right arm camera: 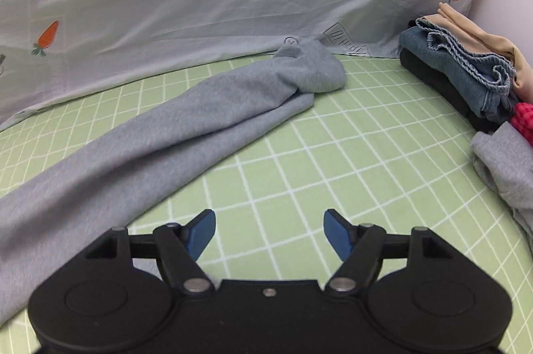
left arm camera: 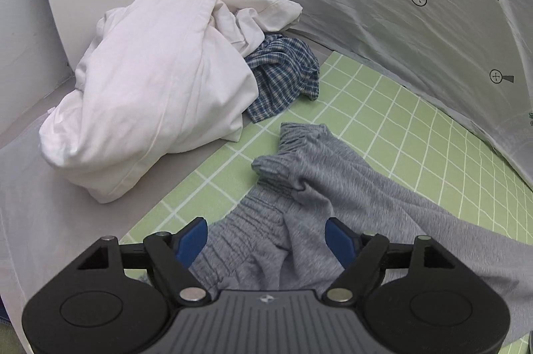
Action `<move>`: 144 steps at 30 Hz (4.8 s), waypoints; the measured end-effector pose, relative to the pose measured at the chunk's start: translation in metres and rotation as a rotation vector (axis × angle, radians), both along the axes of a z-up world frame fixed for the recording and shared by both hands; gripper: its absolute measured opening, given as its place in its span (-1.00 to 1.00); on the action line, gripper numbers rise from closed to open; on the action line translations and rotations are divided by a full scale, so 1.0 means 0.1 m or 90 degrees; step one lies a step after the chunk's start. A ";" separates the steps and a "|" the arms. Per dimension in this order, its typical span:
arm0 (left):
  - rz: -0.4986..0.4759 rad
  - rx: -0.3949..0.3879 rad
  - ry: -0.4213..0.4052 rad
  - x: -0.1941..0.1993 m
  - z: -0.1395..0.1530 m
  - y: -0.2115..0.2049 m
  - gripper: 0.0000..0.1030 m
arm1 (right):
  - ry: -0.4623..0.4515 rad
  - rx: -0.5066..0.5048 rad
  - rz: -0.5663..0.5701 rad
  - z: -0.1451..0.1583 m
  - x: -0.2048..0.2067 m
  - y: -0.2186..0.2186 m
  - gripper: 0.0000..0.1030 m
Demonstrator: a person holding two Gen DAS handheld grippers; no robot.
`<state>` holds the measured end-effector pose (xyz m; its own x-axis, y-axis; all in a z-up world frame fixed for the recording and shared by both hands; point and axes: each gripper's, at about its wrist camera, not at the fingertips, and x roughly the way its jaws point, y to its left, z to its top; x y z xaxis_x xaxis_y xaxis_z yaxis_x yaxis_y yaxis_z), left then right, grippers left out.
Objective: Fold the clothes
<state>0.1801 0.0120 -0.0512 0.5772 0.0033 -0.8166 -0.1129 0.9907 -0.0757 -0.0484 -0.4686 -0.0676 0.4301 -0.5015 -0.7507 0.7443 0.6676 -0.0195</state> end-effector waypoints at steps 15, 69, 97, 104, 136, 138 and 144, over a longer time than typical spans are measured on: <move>-0.110 0.083 0.084 -1.03 -0.45 0.01 0.58 | 0.032 -0.015 0.155 -0.11 -0.06 0.65 -0.62; 0.097 0.082 0.028 -1.25 -0.32 1.00 -0.81 | 0.023 0.015 -0.251 -0.15 -1.95 -0.04 0.13; -0.152 0.068 0.055 -2.09 -0.30 -1.15 0.61 | -0.010 0.067 0.107 -0.06 -1.30 -0.33 0.40; -0.150 0.096 0.079 -2.09 -0.43 -1.41 0.72 | 0.068 0.079 0.201 -0.28 -1.12 -0.30 -0.30; -0.099 0.090 0.114 -2.01 -0.48 -1.38 1.00 | -0.126 0.108 -0.027 -0.06 -1.78 -1.89 0.04; -0.097 0.085 0.116 -2.01 -0.49 -1.37 1.00 | -0.131 0.117 0.004 -0.05 -1.73 -1.83 0.05; -0.085 0.075 0.111 -2.03 -0.50 -1.35 1.00 | -0.031 0.112 0.109 -0.19 -1.49 -1.50 0.17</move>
<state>-0.0229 -0.1230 -0.1009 0.4300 0.0369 -0.9021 0.0192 0.9986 0.0500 -0.1972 -0.6191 -0.0867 0.5352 -0.2815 -0.7965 0.6167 0.7746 0.1406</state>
